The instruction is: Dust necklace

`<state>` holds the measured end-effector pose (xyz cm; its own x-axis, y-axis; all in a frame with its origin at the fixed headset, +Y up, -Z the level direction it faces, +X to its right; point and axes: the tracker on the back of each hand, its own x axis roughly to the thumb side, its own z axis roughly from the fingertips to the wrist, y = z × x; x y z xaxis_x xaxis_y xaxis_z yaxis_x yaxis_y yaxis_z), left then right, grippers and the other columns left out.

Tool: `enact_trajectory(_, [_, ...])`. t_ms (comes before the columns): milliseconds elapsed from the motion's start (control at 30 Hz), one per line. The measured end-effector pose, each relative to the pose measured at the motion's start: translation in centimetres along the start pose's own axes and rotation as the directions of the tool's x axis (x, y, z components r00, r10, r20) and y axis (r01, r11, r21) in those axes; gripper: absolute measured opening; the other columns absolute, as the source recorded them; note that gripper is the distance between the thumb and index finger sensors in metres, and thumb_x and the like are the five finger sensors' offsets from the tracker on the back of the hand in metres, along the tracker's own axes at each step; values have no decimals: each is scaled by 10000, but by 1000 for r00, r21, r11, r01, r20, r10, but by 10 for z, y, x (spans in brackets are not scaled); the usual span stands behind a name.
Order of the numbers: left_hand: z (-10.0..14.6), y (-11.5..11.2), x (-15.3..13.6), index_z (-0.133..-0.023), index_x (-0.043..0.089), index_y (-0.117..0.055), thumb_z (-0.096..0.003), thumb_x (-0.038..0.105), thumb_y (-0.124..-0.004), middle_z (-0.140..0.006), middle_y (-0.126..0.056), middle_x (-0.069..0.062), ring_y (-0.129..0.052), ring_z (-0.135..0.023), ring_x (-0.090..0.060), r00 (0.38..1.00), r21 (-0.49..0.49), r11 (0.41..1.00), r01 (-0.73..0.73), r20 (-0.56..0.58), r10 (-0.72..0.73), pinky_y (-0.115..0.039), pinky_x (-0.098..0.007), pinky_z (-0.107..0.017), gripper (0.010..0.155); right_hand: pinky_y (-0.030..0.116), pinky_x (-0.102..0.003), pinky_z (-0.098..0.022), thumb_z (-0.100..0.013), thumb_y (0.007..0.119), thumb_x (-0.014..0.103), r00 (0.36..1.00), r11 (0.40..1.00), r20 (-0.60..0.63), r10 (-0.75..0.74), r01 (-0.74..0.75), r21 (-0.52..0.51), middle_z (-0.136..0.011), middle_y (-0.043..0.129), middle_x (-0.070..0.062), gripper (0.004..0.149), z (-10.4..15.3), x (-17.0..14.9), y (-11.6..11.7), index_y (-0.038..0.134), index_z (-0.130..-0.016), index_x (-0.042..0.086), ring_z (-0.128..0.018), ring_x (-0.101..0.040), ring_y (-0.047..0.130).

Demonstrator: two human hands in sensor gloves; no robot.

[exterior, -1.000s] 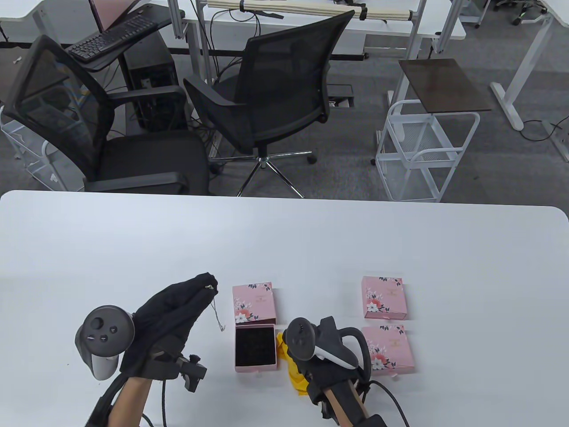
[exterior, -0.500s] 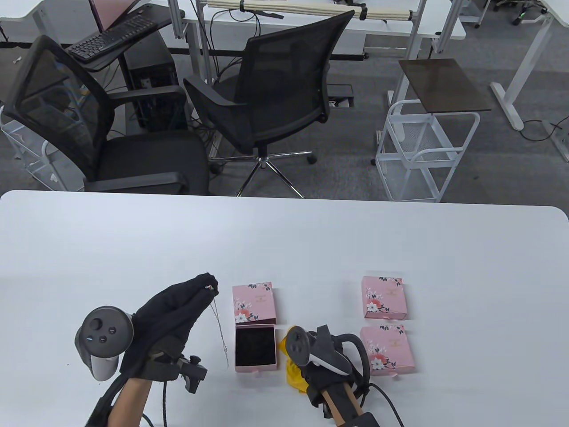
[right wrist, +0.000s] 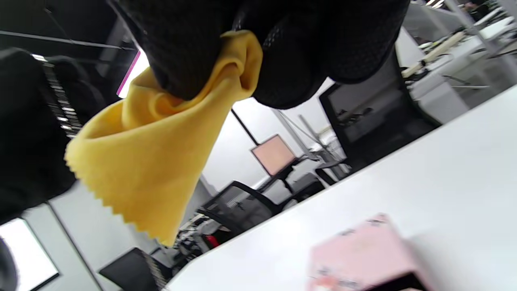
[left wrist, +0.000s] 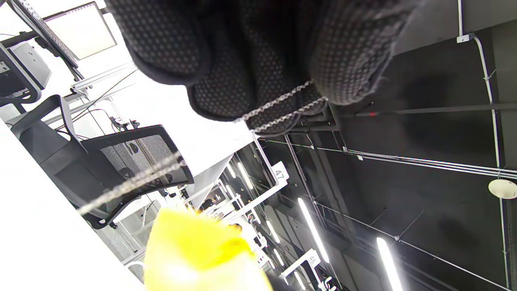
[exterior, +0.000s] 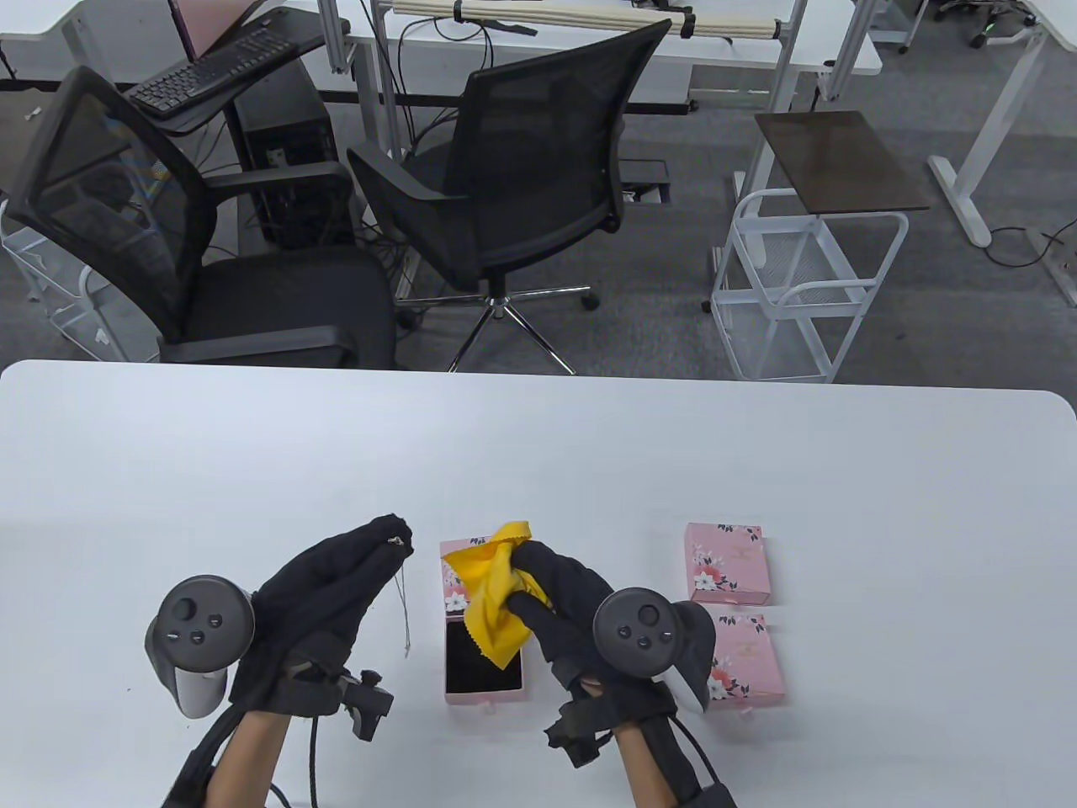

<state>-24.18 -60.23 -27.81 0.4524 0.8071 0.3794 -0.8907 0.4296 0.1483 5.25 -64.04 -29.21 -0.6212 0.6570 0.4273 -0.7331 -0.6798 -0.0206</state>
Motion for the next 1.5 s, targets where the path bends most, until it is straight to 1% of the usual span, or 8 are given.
enact_trajectory(167, [-1, -4, -2, -896, 298, -919, -560, 449, -893, -841, -1044, 2, -978, -770, -244, 1000, -17, 1000, 0, -19, 0, -847, -453, -550, 369, 694, -578, -650, -604, 839, 278, 991, 995, 100, -89, 92, -26, -945, 793, -189, 569, -7, 32, 14, 614, -1095, 98, -733, -368, 882])
enact_trajectory(400, [0, -2, -5, -890, 285, -921, -555, 457, -895, -816, -1059, -4, -1013, -733, -227, 997, 8, 999, -47, -58, 47, -877, -439, -515, 377, 691, -594, -644, -589, 851, 288, 972, 967, 110, -208, 221, -126, -932, 803, -196, 596, -13, 55, 33, 617, -1088, 62, -721, -373, 886])
enact_trajectory(633, [1, 0, -3, -889, 284, -919, -557, 456, -893, -821, -1050, -9, -1014, -730, -228, 993, 24, 994, -104, -61, 105, -882, -435, -511, 374, 695, -588, -638, -528, 894, 388, 993, 955, 112, 33, 2, -297, -939, 796, -190, 725, -10, 79, 46, 597, -1100, 57, -722, -371, 882])
enact_trajectory(767, [2, -1, 2, -894, 282, -914, -560, 454, -891, -839, -1037, -13, -1001, -747, -234, 996, 12, 997, -78, -44, 78, -870, -441, -527, 376, 685, -595, -638, -542, 863, 423, 990, 926, 94, 105, -63, -372, -945, 782, -198, 718, -8, 84, 53, 597, -1102, 60, -732, -392, 862])
enact_trajectory(900, [2, -3, 3, -899, 271, -908, -567, 452, -886, -855, -1025, -24, -969, -783, -254, 997, -8, 998, -59, -46, 59, -840, -461, -559, 379, 653, -630, -648, -567, 844, 411, 994, 934, 81, 78, -44, -355, -1028, 692, -275, 653, -9, 80, 52, 623, -1090, 87, -807, -476, 804])
enact_trajectory(1133, [6, -6, 11, -904, 299, -909, -567, 450, -885, -992, -851, -69, -758, -928, -345, 997, 23, 997, 72, -12, -72, -728, -504, -650, 369, 676, -629, -637, -624, 798, 351, 998, 953, 55, -29, 44, -300, -1003, 762, -248, 448, -12, 70, 51, 723, -1002, 124, -796, -483, 846])
enact_trajectory(1333, [5, -3, 10, -895, 294, -919, -564, 439, -889, -996, -854, -50, -760, -937, -335, 999, 24, 999, 36, 19, -36, -730, -498, -654, 362, 723, -585, -610, -655, 704, 397, 997, 961, 80, 7, 15, -278, -874, 871, -195, 434, -13, 69, 52, 744, -957, 87, -689, -406, 922])
enact_trajectory(1500, [5, -1, 10, -890, 296, -920, -560, 431, -892, -977, -887, -30, -794, -923, -317, 999, 39, 999, 21, 39, -23, -751, -488, -642, 357, 731, -585, -608, -645, 762, 303, 996, 978, 79, -49, 64, -198, -897, 865, -223, 428, -15, 71, 52, 723, -1003, 73, -693, -406, 930])
